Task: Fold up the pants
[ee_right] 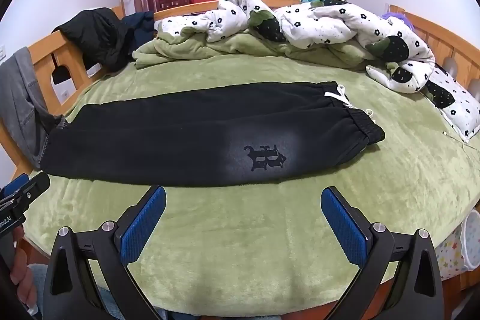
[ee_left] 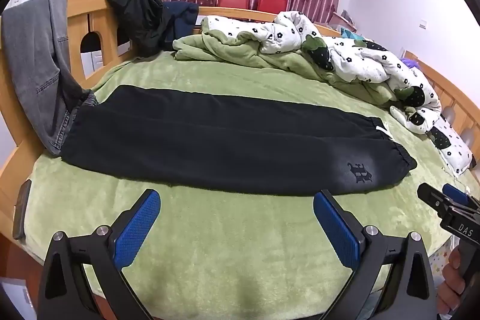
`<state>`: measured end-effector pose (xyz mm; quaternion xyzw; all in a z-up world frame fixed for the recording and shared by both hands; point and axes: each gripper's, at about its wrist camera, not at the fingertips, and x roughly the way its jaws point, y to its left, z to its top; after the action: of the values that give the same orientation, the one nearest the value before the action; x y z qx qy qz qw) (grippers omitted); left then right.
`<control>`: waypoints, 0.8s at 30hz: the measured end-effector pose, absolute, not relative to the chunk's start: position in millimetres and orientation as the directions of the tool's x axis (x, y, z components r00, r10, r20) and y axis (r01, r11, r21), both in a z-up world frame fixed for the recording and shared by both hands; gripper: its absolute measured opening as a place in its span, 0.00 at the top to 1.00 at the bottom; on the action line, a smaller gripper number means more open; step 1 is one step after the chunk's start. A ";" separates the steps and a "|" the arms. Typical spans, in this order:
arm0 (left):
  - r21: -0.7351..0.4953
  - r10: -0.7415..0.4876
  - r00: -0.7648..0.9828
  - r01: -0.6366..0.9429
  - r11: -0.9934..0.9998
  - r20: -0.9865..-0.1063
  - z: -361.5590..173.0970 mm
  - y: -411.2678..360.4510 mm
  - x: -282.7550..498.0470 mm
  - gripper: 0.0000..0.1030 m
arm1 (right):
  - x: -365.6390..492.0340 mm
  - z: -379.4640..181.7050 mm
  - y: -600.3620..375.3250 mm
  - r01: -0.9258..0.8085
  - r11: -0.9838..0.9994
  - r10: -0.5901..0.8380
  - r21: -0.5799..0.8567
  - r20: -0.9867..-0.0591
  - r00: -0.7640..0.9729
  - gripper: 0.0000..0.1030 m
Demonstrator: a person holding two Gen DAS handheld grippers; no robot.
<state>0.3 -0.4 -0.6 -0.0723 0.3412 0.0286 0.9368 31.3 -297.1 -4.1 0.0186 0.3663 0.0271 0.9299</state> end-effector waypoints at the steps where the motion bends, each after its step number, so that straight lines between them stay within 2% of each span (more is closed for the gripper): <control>1: -0.113 0.003 0.765 -0.100 0.989 -0.644 -0.6 -0.6 0.2 0.00 | 31.3 -4.3 -297.3 -0.035 0.998 0.067 0.060 -0.682 0.728 0.01; 24: -0.125 -0.013 0.769 -0.087 0.988 -0.639 3.7 -4.7 -3.8 0.00 | 30.9 -8.0 -296.8 -0.041 0.998 0.062 0.047 -0.690 0.721 0.01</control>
<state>-3.8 -4.7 3.7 -0.0736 0.3393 0.0195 0.9376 30.9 -296.8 -8.0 0.0144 0.3725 0.0277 0.9275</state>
